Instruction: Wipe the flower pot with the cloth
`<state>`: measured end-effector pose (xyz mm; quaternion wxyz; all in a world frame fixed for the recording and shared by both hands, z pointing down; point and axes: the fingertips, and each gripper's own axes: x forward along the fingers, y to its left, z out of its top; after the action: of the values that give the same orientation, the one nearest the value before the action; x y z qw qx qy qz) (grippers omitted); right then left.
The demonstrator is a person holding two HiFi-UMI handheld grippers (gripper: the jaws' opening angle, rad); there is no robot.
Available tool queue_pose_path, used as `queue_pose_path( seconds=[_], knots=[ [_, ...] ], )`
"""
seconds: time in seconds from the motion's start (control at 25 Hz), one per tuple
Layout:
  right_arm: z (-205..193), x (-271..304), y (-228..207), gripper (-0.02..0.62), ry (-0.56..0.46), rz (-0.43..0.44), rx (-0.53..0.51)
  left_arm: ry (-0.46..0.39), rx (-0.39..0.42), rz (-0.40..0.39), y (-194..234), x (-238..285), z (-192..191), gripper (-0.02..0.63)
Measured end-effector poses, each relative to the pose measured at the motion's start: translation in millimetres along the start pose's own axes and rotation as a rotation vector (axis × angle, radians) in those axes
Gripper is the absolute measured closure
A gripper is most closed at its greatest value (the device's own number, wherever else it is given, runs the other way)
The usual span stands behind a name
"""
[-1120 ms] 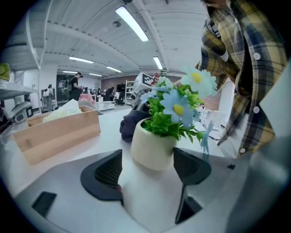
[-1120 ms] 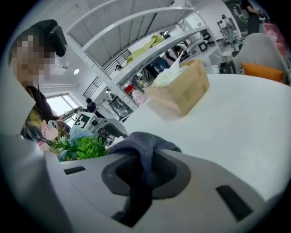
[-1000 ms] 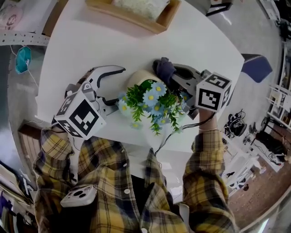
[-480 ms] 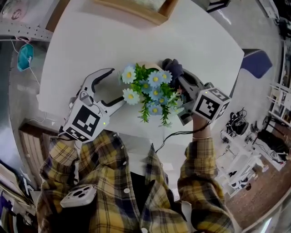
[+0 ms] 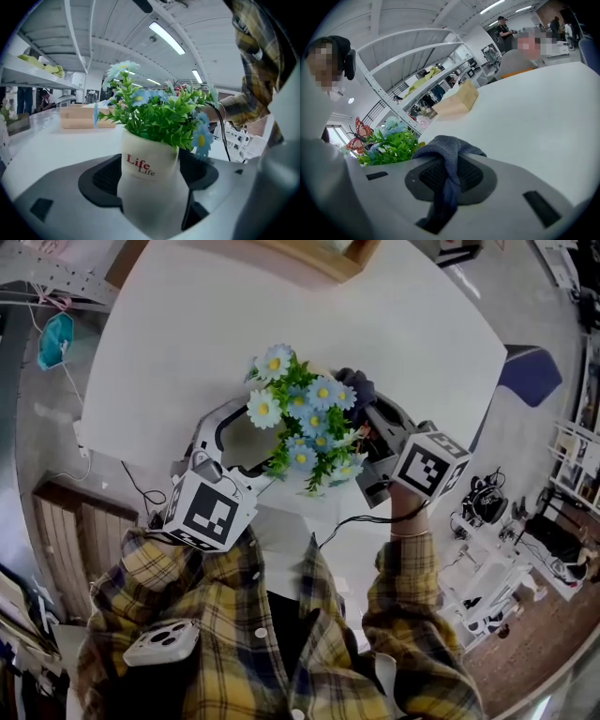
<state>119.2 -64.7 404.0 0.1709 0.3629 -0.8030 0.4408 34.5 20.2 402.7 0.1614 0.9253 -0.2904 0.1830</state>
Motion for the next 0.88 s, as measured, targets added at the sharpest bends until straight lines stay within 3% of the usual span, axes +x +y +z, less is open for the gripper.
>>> queue_pose_path(
  seconds=[0.2, 0.32, 0.88],
  knots=[
    [-7, 0, 4, 0.563, -0.019, 0.000, 0.044, -0.036, 0.016, 0.048, 0, 6, 8, 0.222],
    [-6, 0, 4, 0.563, -0.014, 0.009, 0.047, -0.036, 0.028, 0.035, 2, 8, 10, 0.222],
    [10, 9, -3, 0.563, 0.112, 0.053, -0.045, 0.094, 0.171, -0.201, 6, 12, 13, 0.223]
  ],
)
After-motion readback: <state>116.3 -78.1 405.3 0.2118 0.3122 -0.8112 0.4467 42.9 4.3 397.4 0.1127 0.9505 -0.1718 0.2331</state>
